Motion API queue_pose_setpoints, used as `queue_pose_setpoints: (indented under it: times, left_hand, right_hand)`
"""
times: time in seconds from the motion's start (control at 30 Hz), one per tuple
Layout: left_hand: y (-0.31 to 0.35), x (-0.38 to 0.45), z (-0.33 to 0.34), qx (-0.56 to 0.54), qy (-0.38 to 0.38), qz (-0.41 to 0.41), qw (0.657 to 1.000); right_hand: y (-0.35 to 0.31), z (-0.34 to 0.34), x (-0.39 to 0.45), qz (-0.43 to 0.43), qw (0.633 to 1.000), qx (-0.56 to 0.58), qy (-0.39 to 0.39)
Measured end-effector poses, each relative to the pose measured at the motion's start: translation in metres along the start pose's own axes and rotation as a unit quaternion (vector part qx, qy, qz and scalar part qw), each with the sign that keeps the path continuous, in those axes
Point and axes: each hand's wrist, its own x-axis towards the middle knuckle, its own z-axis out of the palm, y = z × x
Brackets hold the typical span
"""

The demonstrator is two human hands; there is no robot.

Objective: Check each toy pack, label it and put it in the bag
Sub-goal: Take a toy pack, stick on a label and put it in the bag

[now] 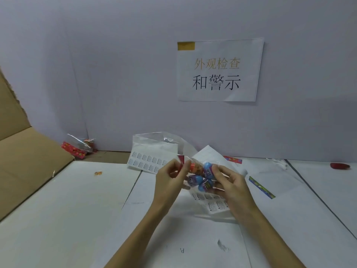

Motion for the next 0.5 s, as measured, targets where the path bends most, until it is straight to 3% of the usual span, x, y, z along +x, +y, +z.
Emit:
queue_pose_setpoints:
  times: [0.2, 0.27, 0.33, 0.37, 0.5]
  left_hand:
    - [0.002, 0.004, -0.004, -0.032, -0.008, 0.019, 0.999]
    - [0.0, 0.006, -0.005, 0.014, 0.035, 0.066, 0.997]
    - [-0.005, 0.008, -0.009, 0.089, 0.084, 0.127, 0.984]
    - [-0.006, 0.009, -0.01, 0.104, 0.097, 0.136, 0.98]
    - [-0.003, 0.005, -0.008, 0.045, 0.035, 0.064, 0.996]
  right_hand:
    - [-0.005, -0.004, -0.003, 0.005, 0.999, 0.039, -0.007]
    - [-0.003, -0.003, -0.005, -0.068, 0.995, -0.057, 0.039]
    - [-0.003, -0.003, -0.008, -0.171, 0.961, -0.203, 0.074]
    - [-0.002, -0.003, -0.01, -0.195, 0.953, -0.221, 0.068]
    - [-0.004, 0.006, -0.018, -0.192, 0.967, -0.165, 0.024]
